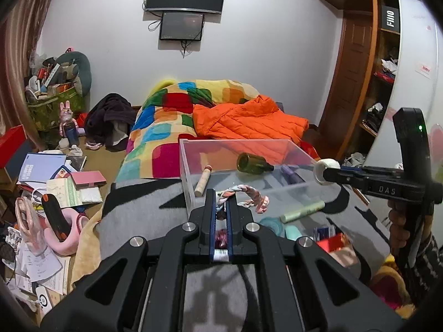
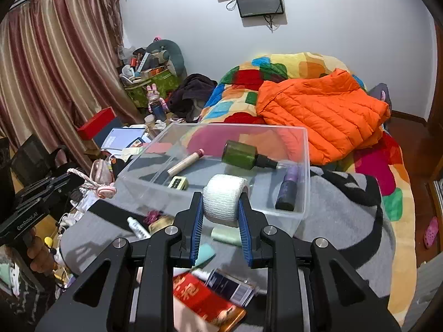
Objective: Organize objects
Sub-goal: 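Grasp the white-pink rope with the left tool while the right tool grasps the white tape roll, then lower the rope and tape roll into the box and open both tools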
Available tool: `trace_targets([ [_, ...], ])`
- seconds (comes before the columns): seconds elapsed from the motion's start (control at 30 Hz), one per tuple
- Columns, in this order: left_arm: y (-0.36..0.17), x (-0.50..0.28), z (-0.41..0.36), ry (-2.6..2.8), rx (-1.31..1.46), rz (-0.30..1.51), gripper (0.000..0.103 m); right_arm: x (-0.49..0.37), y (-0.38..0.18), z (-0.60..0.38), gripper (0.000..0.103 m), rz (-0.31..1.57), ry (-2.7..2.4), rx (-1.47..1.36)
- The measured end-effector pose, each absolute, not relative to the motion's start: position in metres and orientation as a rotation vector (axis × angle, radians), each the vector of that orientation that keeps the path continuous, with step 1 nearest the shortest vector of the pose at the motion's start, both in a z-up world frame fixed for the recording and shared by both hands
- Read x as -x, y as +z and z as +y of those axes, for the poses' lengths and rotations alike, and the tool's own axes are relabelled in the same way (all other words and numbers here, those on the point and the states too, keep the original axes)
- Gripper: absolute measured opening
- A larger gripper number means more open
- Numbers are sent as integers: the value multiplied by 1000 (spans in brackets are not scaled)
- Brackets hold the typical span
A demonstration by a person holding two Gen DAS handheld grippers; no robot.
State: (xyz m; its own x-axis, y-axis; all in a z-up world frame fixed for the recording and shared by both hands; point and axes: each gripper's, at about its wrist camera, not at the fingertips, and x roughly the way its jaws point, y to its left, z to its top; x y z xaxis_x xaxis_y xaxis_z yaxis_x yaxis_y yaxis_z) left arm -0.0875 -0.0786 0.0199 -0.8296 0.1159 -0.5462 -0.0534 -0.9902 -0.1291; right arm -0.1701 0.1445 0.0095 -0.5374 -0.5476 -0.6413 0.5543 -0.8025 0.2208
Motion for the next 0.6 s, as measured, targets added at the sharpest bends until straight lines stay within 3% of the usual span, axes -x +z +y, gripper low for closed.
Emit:
trace_targets([
  [0.6,-2,168,-76,2841,1134,-178,6,231,-20,122,22,83,-2326,-1112],
])
